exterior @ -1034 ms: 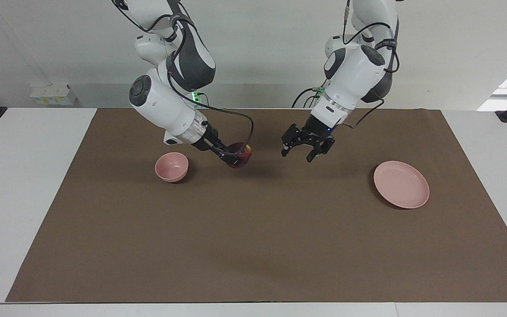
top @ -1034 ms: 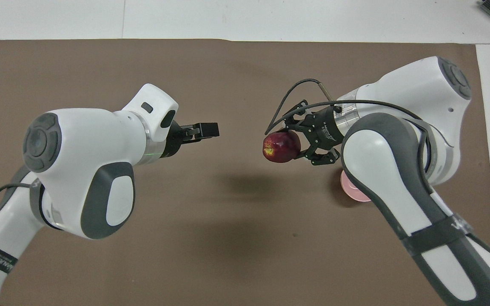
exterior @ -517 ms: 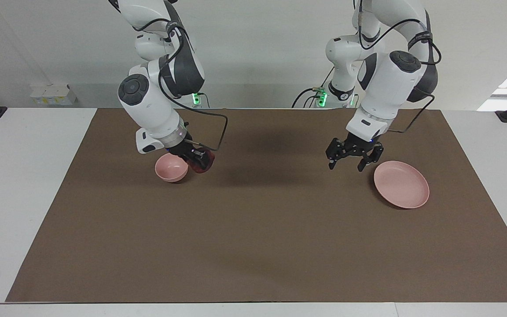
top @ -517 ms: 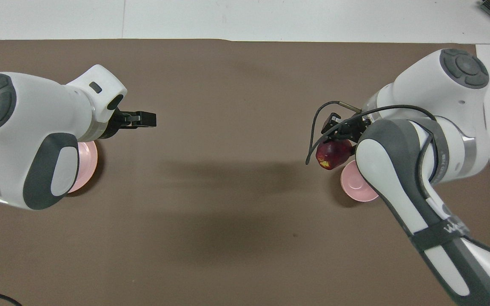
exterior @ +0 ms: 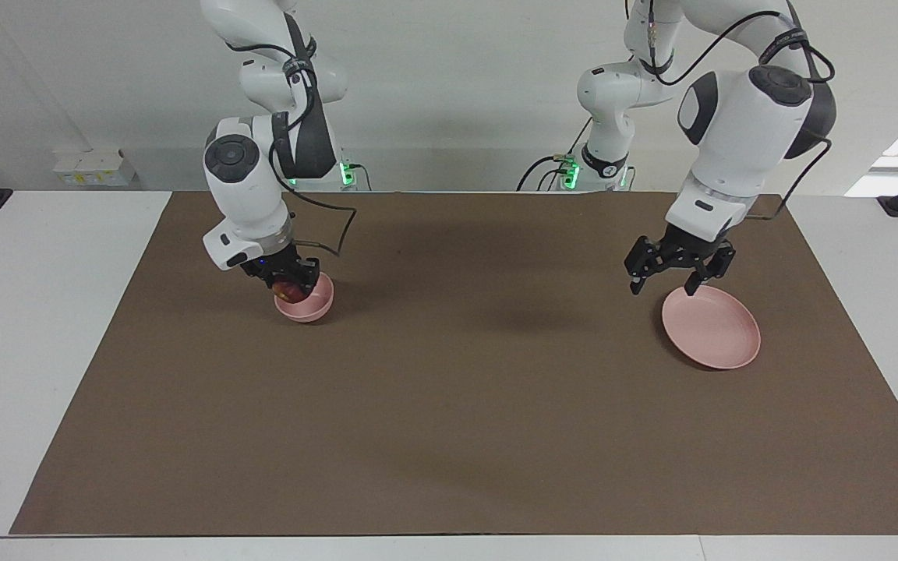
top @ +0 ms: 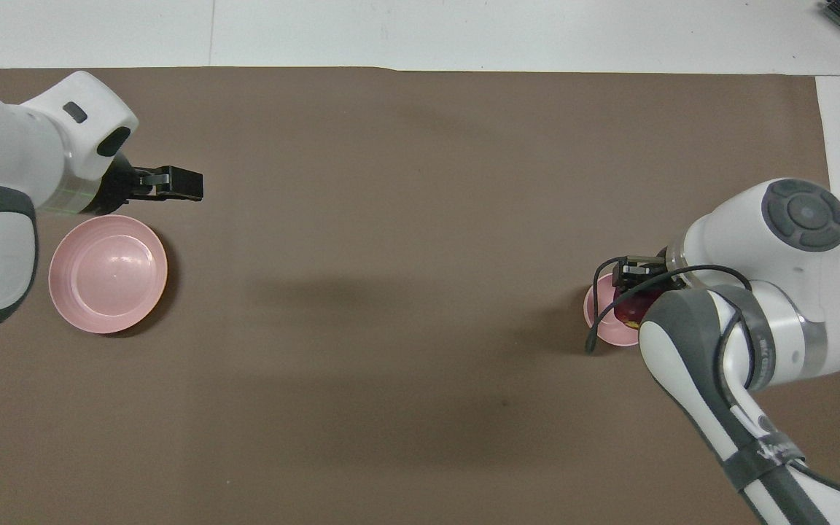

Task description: Move apple from plate to bowl

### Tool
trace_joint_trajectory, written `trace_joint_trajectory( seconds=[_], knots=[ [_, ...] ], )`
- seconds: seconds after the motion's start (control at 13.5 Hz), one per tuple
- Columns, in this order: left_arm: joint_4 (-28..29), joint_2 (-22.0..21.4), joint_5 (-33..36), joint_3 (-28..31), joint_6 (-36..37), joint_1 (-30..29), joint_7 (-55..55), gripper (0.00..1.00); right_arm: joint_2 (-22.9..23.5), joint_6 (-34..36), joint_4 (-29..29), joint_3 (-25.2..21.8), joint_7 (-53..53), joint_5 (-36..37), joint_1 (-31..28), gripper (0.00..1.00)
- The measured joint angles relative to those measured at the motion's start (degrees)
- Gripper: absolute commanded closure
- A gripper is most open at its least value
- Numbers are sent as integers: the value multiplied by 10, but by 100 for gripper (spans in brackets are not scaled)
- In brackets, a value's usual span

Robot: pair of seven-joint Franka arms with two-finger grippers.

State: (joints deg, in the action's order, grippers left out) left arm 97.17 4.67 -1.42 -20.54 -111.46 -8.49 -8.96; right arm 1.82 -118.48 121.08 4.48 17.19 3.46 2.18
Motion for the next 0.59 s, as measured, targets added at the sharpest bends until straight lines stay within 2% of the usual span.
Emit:
trace_joint_trajectory(
  seconds=[0.15,0.22,0.3,0.44,0.59],
  knots=[
    [-49,-4,0,20,67,2,20,0,-5,-37,32,1,0,0,0,100],
    [-73,-8,0,43,103,14,32,0,0,-54,44,2,0,0,0,66],
    [-91,-12,0,76,136,34,45,0,6,-76,56,2,0,0,0,1],
    [-121,-15,0,144,190,77,77,0,16,-100,66,3,0,0,1,0],
    [-158,-17,-1,181,245,100,99,0,17,-102,56,3,0,0,3,0]
  ],
)
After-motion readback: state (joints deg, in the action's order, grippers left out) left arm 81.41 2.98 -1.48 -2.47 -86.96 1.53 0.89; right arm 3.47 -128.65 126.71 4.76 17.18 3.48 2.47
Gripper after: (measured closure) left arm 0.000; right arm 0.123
